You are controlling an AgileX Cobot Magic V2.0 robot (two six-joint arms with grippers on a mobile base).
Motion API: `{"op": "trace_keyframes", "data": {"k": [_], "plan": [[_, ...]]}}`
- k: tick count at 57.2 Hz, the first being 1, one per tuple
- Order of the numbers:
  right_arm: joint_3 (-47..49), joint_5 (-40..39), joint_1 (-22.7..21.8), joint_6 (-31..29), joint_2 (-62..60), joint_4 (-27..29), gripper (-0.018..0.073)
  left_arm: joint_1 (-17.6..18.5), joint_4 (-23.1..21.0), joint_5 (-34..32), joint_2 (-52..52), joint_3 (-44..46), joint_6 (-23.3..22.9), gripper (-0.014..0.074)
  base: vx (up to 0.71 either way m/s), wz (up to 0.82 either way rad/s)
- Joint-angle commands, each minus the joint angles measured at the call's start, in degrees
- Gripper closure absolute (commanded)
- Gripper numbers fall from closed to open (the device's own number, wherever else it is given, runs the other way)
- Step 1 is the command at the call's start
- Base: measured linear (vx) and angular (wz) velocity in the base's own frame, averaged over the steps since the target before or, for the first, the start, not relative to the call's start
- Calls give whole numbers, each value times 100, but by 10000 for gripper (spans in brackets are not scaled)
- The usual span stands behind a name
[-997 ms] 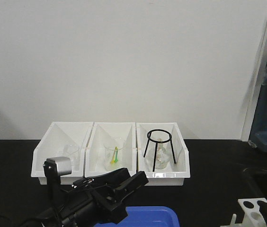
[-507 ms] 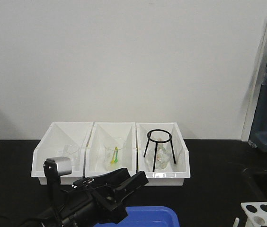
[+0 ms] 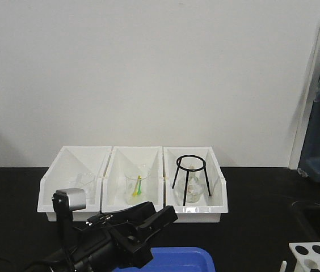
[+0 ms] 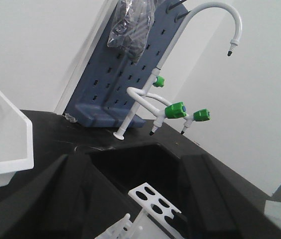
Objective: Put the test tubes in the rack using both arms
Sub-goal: 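Lower the tube into a hole of the white rack with the right gripper, then open the right gripper, raise it off the tube, retract the left arm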
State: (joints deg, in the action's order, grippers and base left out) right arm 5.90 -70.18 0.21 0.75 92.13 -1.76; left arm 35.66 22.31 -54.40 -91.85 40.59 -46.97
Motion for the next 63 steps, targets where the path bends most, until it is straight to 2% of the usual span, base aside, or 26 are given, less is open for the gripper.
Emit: {"op": "trace_keyframes", "data": {"k": [1,6,15,25,29,33,39,45,49,53,56,63], "plan": [[5,-781,-29,15,-34,-60,99,9,-152,-428,194,176,14,81,0,0],[5,-761,-29,15,-34,-60,55,9,-152,-428,194,176,14,81,0,0],[5,-734,-29,56,-220,-72,56,9,-152,-428,194,176,14,81,0,0],[5,157,-29,138,-1295,-64,71,9,-152,-428,194,176,19,81,0,0],[99,845,-29,138,-1916,-64,71,9,-152,-368,194,176,152,81,0,0],[328,1725,-29,138,-2609,-64,71,9,-152,-249,194,176,501,81,0,0],[978,3514,-29,138,-3660,-64,71,9,-158,-147,199,176,989,81,0,0],[1798,5159,-29,138,-4527,-80,71,9,-314,-140,210,190,1061,81,0,0],[2212,5844,-29,45,-4883,-151,71,9,-510,-125,303,211,1181,81,0,0],[2448,6270,-29,-75,-5193,-151,71,9,-790,1,581,211,1722,81,0,0],[2517,6552,-29,-75,-5405,-151,71,9,-1013,254,853,211,2391,85,0,0],[2516,7109,-29,-14,-5767,-134,71,9,-1785,1384,1843,211,3925,94,0,0]]}}
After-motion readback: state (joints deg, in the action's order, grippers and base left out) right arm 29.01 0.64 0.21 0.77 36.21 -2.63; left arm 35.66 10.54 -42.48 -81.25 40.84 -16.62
